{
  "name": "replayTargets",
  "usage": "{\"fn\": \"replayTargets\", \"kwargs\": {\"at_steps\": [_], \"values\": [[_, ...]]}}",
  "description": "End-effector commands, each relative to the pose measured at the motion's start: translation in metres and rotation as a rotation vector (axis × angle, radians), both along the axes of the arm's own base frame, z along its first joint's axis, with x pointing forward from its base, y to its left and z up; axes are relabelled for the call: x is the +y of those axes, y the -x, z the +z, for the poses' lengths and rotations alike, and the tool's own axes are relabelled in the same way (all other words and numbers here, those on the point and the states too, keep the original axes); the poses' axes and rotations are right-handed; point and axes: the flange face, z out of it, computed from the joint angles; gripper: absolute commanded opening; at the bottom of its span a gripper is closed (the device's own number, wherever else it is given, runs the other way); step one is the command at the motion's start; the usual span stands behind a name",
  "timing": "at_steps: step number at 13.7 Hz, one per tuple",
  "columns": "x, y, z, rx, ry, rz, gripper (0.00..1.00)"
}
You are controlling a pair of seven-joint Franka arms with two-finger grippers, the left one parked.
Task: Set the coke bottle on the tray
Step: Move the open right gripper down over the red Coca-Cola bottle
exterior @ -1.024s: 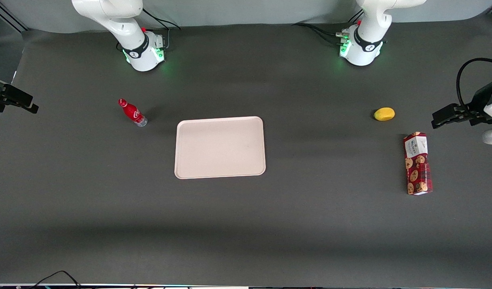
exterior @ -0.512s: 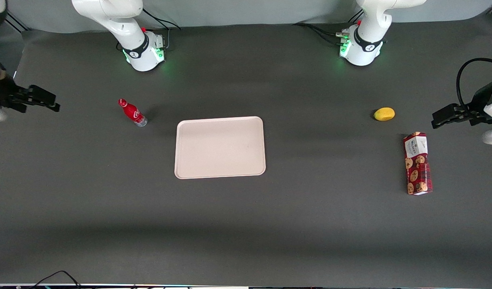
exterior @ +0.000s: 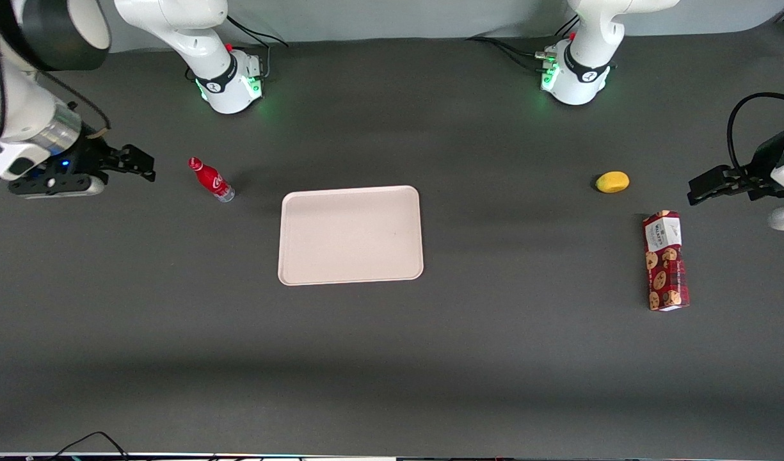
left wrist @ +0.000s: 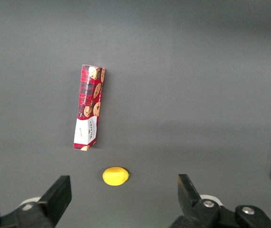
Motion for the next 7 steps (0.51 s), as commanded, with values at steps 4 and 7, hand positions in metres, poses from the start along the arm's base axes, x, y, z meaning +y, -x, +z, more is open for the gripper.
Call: {"fn": "replayTargets", "kwargs": {"at_steps": [4, 7], "values": [[-0.006, 0.082, -0.064, -0.074, -0.049, -0.059, 1.0], [-0.01, 0.1, -0.099, -0.078, -0.06, -0.075, 1.0]]}}
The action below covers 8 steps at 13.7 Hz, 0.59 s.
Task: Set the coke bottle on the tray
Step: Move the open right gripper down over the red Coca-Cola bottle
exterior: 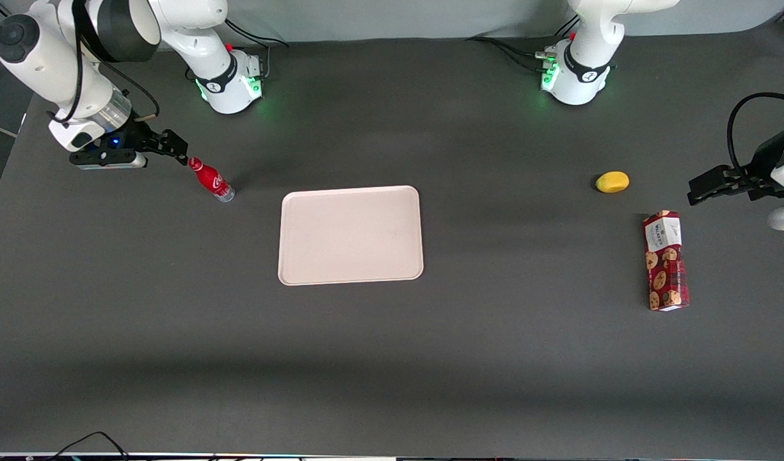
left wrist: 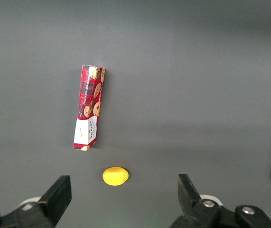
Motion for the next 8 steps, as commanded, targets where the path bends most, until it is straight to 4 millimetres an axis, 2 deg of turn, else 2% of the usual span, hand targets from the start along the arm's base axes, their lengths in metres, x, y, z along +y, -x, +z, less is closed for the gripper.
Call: {"fn": "replayTargets", "kwargs": {"at_steps": [1, 4, 8], "values": [[-0.007, 0.022, -0.026, -0.032, -0.018, -0.038, 1.0], [-0.012, 0.038, -0.061, -0.055, -0.016, -0.053, 1.0], [-0.025, 0.048, -0.077, -0.033, -0.036, -0.089, 1.0]]}}
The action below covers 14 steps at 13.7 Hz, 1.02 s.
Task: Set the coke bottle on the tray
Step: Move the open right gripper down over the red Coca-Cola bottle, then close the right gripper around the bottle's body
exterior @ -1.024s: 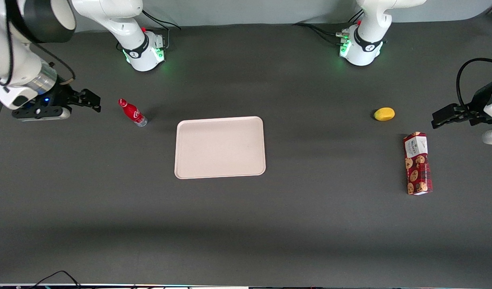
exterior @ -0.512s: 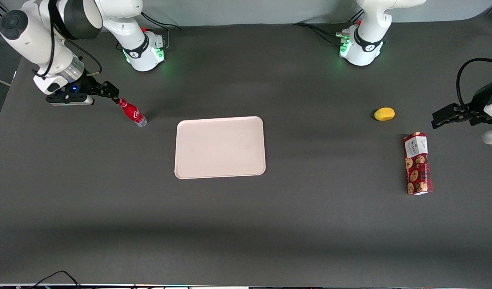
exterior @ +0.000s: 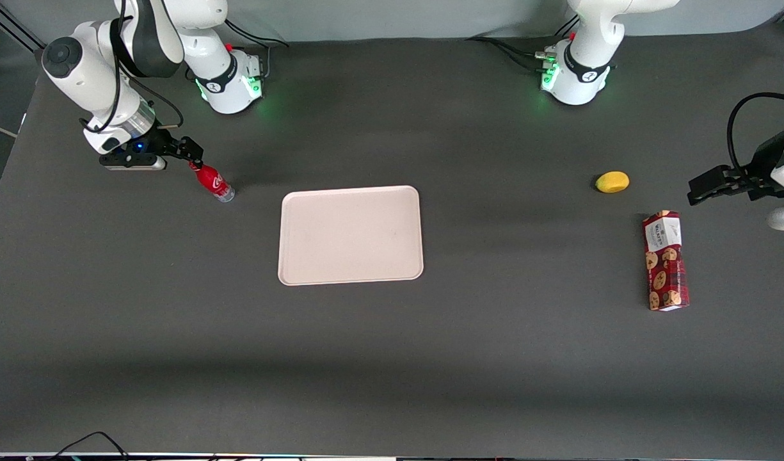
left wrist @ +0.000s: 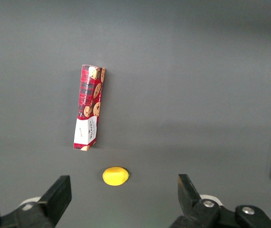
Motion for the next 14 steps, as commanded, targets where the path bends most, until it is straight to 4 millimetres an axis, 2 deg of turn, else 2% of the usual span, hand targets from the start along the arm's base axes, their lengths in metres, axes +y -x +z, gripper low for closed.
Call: {"fn": "replayTargets", "kwargs": {"at_steps": [1, 5, 8, 14], "values": [[-0.005, 0.013, -0.005, -0.021, -0.021, -0.037, 1.0], [0.001, 0.013, -0.009, -0.015, -0.087, -0.089, 1.0], [0.006, 0.017, -0.029, -0.047, -0.064, -0.081, 1.0], [0.008, 0.018, -0.042, -0.017, -0.059, -0.087, 1.0]]}}
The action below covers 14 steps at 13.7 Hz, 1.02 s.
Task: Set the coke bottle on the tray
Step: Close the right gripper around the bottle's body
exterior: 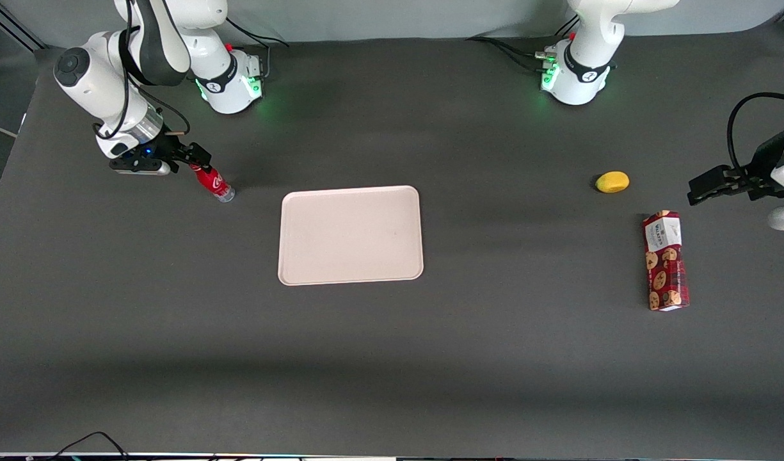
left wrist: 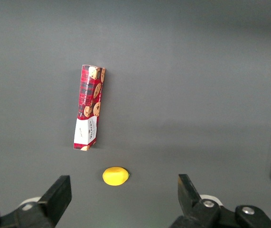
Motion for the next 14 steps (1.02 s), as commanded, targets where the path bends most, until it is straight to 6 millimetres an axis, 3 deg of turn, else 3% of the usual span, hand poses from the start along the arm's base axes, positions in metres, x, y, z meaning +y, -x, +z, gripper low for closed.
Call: {"fn": "replayTargets", "kwargs": {"at_steps": [1, 7, 8, 9, 11, 14], "values": [[0.0019, 0.0166, -0.0168, -0.003, -0.007, -0.03, 1.0], [0.002, 0.0175, -0.0241, 0.01, -0.005, -0.03, 1.0], [0.0025, 0.0177, -0.0247, 0.013, -0.005, -0.028, 0.95], [0.0038, 0.0177, -0.0243, 0.011, -0.003, -0.024, 0.84], [0.0042, 0.0172, -0.0237, 0.01, -0.002, -0.024, 0.51], [0.0039, 0.0162, -0.0226, 0.008, -0.003, -0.025, 0.17]]}}
